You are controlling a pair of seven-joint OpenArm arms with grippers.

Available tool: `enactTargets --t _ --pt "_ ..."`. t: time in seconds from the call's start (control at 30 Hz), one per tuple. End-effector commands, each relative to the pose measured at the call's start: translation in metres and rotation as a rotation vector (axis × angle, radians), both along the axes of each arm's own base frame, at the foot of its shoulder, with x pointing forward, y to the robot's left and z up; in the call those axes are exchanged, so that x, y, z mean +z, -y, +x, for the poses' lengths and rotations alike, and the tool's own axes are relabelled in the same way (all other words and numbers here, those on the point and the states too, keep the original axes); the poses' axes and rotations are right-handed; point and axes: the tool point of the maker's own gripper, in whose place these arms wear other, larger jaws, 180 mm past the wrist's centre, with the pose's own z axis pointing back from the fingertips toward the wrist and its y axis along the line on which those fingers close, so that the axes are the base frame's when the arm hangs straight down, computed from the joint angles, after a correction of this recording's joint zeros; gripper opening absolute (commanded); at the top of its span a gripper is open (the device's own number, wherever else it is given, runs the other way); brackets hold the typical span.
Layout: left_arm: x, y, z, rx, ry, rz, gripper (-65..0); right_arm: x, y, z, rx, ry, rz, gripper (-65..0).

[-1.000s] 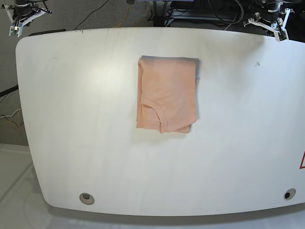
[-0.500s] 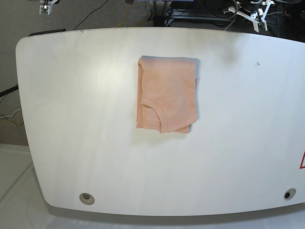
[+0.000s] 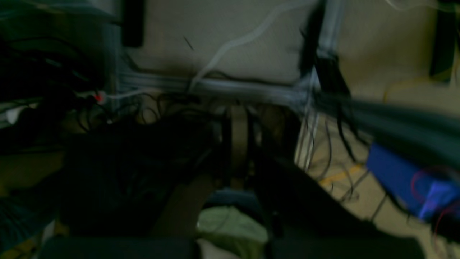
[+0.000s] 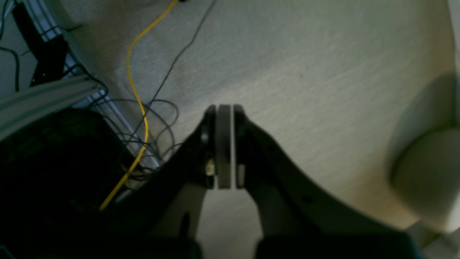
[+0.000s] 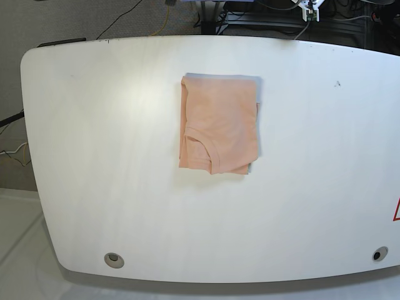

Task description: Fold the T-shirt properly

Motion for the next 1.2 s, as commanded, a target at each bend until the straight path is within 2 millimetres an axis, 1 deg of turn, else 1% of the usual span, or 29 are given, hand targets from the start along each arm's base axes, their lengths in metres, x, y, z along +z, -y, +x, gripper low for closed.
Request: enactTargets --t 0.0,0.03,0.1,0.17,0.27,0.33,0.43,0.5,0.53,0.63,0.73,0.8,0.87,0.97,1.03,1.07,1.1,1.13,1.17 --pt "-0.004 -0.004 -0.012 -0.014 -0.023 0.032 -65.0 -0.007 -0.001 -0.01 -0.02 0.016 0.0 -64.5" --pt "-0.005 -0.004 -0.014 -0.017 -0.03 0.035 -65.0 -0.009 -0.003 -0.011 -0.023 0.018 0.004 -64.5" --pt "-0.014 -0.005 -0.025 -0.032 -0.068 0.05 -65.0 -0.018 -0.011 -0.014 -0.037 0.035 0.025 -64.5" --pt "-0.022 -0.006 -0.027 -0.033 -0.084 0.054 -65.0 -0.025 -0.019 -0.017 -0.046 0.039 0.045 -64.5" --pt "-0.035 -0.007 -0.036 -0.028 -0.124 0.056 -65.0 -0.036 -0.029 -0.022 -0.057 0.028 0.08 -64.5" --pt "-0.044 -0.009 -0.042 -0.03 -0.154 0.06 -65.0 -0.04 -0.029 -0.023 -0.053 0.016 0.093 -64.5" --pt "-0.057 -0.01 -0.056 -0.035 -0.204 0.065 -65.0 -0.048 -0.037 -0.03 -0.057 -0.005 0.13 -64.5" --pt "-0.067 -0.004 -0.064 -0.059 -0.24 0.058 -65.0 -0.053 -0.04 -0.035 -0.064 -0.016 0.152 -64.5" --pt "-0.07 -0.002 -0.065 -0.07 -0.247 0.056 -65.0 -0.055 -0.041 -0.036 -0.066 -0.019 0.161 -64.5" --pt "-0.085 0.008 -0.071 -0.11 -0.272 0.041 -65.0 -0.064 -0.043 -0.033 -0.076 -0.018 0.194 -64.5" --pt "-0.1 0.011 -0.087 -0.127 -0.326 0.032 -65.0 -0.075 -0.055 -0.038 -0.052 -0.056 0.255 -64.5" --pt "-0.11 0.012 -0.092 -0.138 -0.359 0.029 -65.0 -0.082 -0.061 -0.036 -0.04 -0.061 0.288 -64.5" --pt "-0.119 0.007 -0.097 -0.157 -0.393 0.036 -65.0 -0.09 -0.072 -0.032 -0.038 -0.05 0.325 -64.5" --pt "-0.133 0.005 -0.094 -0.178 -0.403 0.041 -65.0 -0.098 -0.085 -0.028 -0.028 -0.038 0.37 -64.5" --pt "-0.142 0.005 -0.102 -0.194 -0.421 0.04 -65.0 -0.102 -0.098 -0.032 -0.014 -0.044 0.41 -64.5" --pt "-0.146 0.003 -0.11 -0.202 -0.442 0.04 -65.0 -0.107 -0.109 -0.028 0.001 -0.042 0.443 -64.5" --pt "-0.15 0.002 -0.112 -0.21 -0.449 0.041 -65.0 -0.111 -0.121 -0.023 0.014 -0.038 0.479 -64.4" --pt "-0.153 0.001 -0.113 -0.215 -0.456 0.042 -65.0 -0.113 -0.127 -0.02 0.021 -0.037 0.499 -64.4" --pt "-0.159 0.0 -0.11 -0.232 -0.459 0.044 -65.0 -0.117 -0.14 -0.015 0.035 -0.038 0.54 -64.2"
